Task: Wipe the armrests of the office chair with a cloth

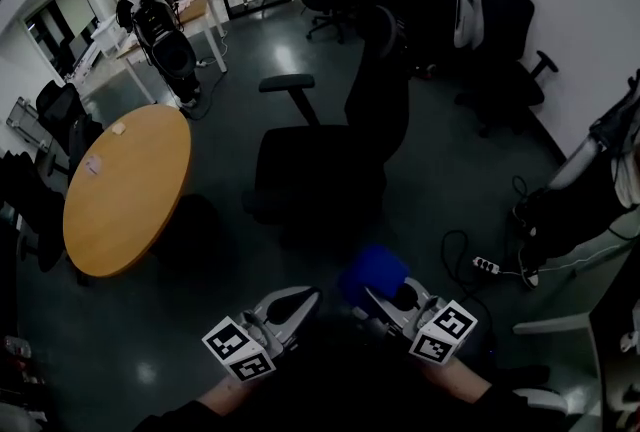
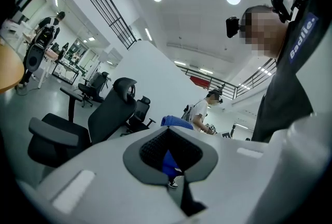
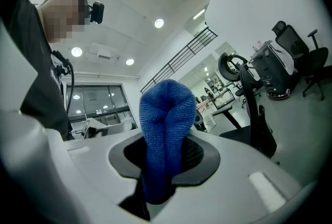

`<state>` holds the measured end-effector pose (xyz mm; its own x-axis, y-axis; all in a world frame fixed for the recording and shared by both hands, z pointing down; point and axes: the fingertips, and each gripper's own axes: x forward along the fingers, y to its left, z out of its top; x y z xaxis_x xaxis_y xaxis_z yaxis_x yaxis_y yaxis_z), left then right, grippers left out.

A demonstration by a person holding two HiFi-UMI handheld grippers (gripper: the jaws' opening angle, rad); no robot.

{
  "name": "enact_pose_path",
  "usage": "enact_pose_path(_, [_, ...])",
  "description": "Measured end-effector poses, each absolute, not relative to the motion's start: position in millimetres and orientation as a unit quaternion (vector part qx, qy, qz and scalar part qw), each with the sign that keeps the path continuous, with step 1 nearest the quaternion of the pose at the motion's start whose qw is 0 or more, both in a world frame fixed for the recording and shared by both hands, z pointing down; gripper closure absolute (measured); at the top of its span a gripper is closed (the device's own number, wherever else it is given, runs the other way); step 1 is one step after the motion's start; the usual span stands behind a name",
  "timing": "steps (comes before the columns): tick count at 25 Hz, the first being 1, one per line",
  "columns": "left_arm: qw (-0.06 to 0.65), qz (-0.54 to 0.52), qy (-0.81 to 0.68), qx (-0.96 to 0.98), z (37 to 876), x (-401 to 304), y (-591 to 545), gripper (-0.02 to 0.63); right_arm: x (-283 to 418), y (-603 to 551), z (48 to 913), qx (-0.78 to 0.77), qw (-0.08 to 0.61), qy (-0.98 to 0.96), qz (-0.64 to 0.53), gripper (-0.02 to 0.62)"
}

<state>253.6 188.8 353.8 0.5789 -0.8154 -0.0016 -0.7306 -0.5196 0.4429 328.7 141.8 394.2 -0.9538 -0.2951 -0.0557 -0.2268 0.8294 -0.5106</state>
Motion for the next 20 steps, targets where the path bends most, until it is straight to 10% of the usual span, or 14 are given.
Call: enact_pose_path(20, [0.219, -0.134, -0.438, 0.861, 390, -10, 38, 0.588, 120, 12, 415, -0.217, -0.007, 0.944, -0.248, 0.485])
